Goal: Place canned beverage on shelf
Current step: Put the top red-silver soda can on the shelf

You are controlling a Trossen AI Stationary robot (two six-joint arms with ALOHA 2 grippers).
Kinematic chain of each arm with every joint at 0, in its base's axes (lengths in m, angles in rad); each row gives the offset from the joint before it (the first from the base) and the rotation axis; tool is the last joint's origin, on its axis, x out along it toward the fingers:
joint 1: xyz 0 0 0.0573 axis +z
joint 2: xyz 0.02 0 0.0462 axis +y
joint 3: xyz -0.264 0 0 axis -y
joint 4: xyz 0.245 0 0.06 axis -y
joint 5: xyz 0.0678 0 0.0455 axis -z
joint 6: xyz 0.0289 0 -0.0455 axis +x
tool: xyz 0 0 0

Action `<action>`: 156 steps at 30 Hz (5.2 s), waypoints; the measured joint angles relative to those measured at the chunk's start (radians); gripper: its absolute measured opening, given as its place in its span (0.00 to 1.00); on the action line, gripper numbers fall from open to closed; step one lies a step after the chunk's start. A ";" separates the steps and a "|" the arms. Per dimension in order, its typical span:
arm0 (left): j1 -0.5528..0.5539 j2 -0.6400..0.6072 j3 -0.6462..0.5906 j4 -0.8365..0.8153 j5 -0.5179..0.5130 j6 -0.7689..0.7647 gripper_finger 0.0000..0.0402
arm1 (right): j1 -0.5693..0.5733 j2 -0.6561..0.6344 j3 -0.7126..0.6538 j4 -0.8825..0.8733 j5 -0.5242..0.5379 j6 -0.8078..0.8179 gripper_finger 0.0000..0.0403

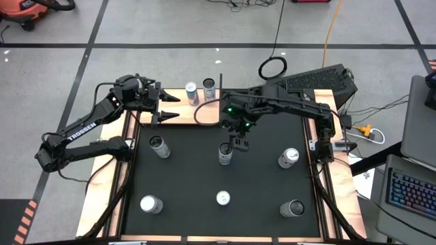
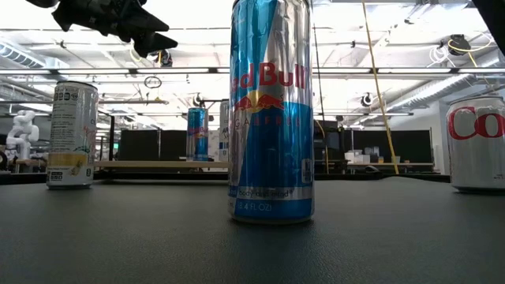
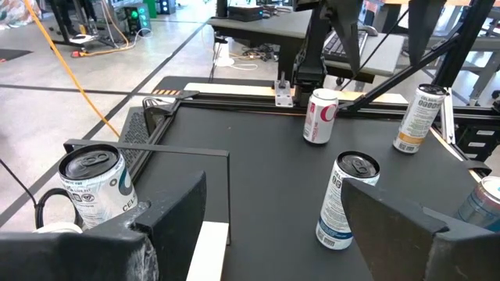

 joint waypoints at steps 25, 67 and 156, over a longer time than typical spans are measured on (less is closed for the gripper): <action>0.000 0.000 0.000 -0.038 0.000 -0.002 0.75 | 0.013 0.000 -0.001 -0.100 0.184 0.242 0.63; 0.000 0.000 0.000 -0.067 0.000 0.006 0.75 | 0.013 -0.776 -0.994 -0.103 0.212 0.602 0.63; 0.000 0.001 0.000 -0.068 -0.075 -0.002 0.75 | 0.014 -0.808 -1.038 0.037 0.374 0.495 0.63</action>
